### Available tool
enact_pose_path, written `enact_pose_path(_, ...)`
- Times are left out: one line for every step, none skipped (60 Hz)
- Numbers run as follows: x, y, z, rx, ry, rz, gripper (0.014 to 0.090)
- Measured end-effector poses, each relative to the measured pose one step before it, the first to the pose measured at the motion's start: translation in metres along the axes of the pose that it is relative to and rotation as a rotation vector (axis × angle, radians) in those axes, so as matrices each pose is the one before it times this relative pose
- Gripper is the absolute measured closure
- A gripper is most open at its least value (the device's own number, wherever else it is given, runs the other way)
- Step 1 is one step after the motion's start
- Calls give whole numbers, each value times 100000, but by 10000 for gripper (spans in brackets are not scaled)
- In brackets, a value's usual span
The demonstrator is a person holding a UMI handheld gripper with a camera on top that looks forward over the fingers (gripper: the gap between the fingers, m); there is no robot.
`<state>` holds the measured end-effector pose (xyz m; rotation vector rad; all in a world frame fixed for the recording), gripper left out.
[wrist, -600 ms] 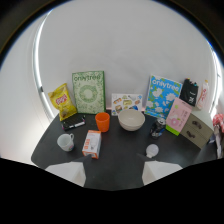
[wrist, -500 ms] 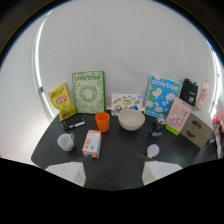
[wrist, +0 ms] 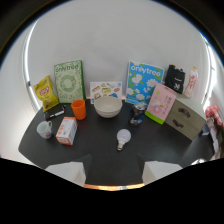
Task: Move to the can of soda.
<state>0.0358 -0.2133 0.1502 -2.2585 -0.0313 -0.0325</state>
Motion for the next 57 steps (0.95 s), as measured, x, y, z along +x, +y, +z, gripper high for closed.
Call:
enact_pose_path(693, -143, 356, 259, 853, 412, 187)
enact_pose_path(702, -181, 386, 298, 839, 357, 188)
enact_pose_path(697, -211, 425, 368, 811, 238, 188)
enact_pose_path(693, -273, 486, 455, 779, 141, 189)
enact_pose_path(679, -291, 511, 542, 733, 73, 188)
enact_pose_path(659, -327, 578, 598, 649, -7, 187)
enact_pose_path(587, -372, 594, 673, 531, -63, 186)
enact_pose_path(545, -372, 607, 719, 421, -24, 188)
enact_pose_path(516, -386, 651, 685, 311, -14, 187)
enact_pose_path(508, -364, 702, 619, 276, -115, 189)
enact_pose_path(517, -371, 714, 480, 322, -194, 191)
enact_pose_path(460, -371, 706, 375, 298, -158, 190)
enact_pose_path(364, -364, 723, 371, 171, -121, 191)
enact_pose_path(293, -362, 708, 339, -27, -161, 190)
enact_pose_path(223, -355, 731, 356, -137, -149, 193)
enact_pose_path(198, -311, 714, 374, -216, -130, 199)
enact_pose_path(158, -333, 641, 104, -138, -68, 200)
enact_pose_path(230, -205, 814, 352, -301, -1, 197)
enact_pose_path(136, -225, 661, -118, -111, 40, 198)
enact_pose_path(162, -163, 727, -73, -183, 83, 197)
enact_pose_path(133, -109, 699, -213, -220, 78, 196)
enact_pose_path(181, -161, 736, -426, -373, 219, 196)
enact_pose_path(101, -55, 653, -263, -125, 94, 194)
enact_pose_path(79, -45, 637, -298, -169, 91, 195)
enact_pose_path(102, -13, 613, -385, -64, 122, 193)
enact_pose_path(92, -2, 569, -394, -52, 162, 194)
enact_pose_path(74, 3, 557, -439, -107, 139, 195)
enact_pose_path(52, 27, 552, -387, -169, 98, 195)
enact_pose_path(52, 32, 509, -327, -201, 60, 194)
enact_pose_path(55, 36, 485, -336, -185, 108, 194)
enact_pose_path(44, 81, 460, -349, -187, 210, 195)
enact_pose_path(45, 72, 423, -439, -232, 221, 194)
enact_pose_path(51, 101, 384, -492, -302, 124, 194)
enact_pose_path(38, 92, 358, -438, -281, 96, 193)
enact_pose_path(103, 143, 400, 31, -467, -79, 193)
enact_pose_path(-21, 48, 210, -764, -281, 244, 193)
enact_pose_path(33, 78, 218, -416, -185, -40, 193)
enact_pose_path(15, 75, 201, -456, -175, -44, 195)
enact_pose_path(33, 58, 175, -411, -158, -142, 194)
enact_pose_path(28, 54, 169, -343, -190, -96, 194)
enact_pose_path(16, 18, 126, -214, -223, -100, 191)
enact_pose_path(-13, -4, 109, -121, -283, -56, 194)
enact_pose_path(-17, -15, 82, -70, -296, -90, 192)
enact_pose_path(-1, -26, 61, -113, -186, -76, 192)
enact_pose_path(13, -11, 36, -135, -32, -17, 191)
enact_pose_path(27, -5, 32, -117, -1, 17, 194)
enact_pose_path(16, -9, 22, -112, -114, 52, 193)
enact_pose_path(25, -6, 17, 148, -202, -101, 194)
enact_pose_path(-31, -12, -3, -159, -158, 61, 195)
enact_pose_path(-25, 5, 0, -153, -154, 105, 196)
enact_pose_path(-25, -17, 4, -106, -179, 140, 194)
enact_pose_path(-14, -18, -11, -23, -129, 93, 193)
enact_pose_path(1, 2, -23, -54, -111, 24, 193)
enact_pose_path(-11, 11, -25, -81, -113, -16, 195)
enact_pose_path(-10, 15, -12, -82, -150, -38, 195)
enact_pose_path(-16, 23, -2, -58, -104, -69, 195)
enact_pose_path(-30, 17, -31, -71, -115, -15, 193)
